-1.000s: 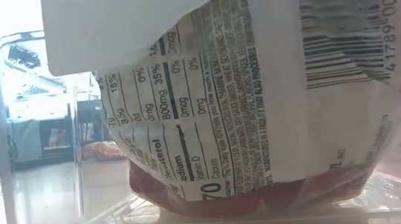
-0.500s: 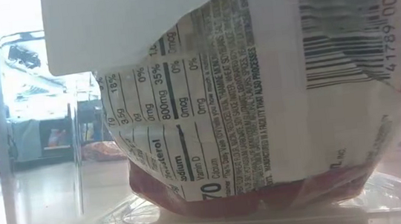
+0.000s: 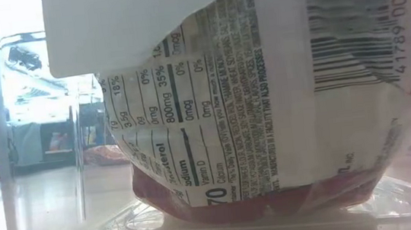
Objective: Sort Maruchan noodles
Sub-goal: Put the bottom red noodle pack into the middle transparent bin
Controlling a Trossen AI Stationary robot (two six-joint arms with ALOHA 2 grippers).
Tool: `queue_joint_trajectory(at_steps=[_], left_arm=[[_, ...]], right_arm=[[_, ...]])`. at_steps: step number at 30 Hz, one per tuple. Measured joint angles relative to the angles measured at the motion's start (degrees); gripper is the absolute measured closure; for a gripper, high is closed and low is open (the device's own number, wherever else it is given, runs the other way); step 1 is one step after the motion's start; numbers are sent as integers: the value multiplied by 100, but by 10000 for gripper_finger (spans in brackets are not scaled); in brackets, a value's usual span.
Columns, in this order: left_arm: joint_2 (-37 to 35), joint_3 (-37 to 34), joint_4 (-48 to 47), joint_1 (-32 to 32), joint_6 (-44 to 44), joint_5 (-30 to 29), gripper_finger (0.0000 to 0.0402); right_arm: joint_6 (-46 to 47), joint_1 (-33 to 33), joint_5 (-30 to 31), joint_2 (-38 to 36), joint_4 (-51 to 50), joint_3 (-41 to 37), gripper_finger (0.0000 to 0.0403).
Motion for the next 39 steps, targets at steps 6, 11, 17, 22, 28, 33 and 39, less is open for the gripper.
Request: queue_joint_trajectory(at_steps=[6, 11, 17, 22, 28, 33, 39], left_arm=[[95, -7, 230, 84, 516, 43, 382], [95, -9, 386, 131, 915, 44, 381], [95, -9, 391, 242, 1169, 97, 377], [30, -9, 418, 463, 1082, 410, 326], [-491, 22, 535, 758, 1459, 368, 212], [-1398, 7, 399, 1008, 1661, 269, 153], [-2625, 13, 192, 1026, 1812, -365, 155]], right_arm=[[-25, -77, -147, -7, 87, -170, 202], [67, -89, 238, -11, 113, -190, 251], [226, -91, 345, -11, 148, -195, 317], [307, -101, 393, -15, 173, -193, 336], [922, -85, 306, -4, 105, -194, 329], [2949, -2, 293, -116, -261, 346, 331], [4851, 439, -168, -133, -601, 743, 332]])
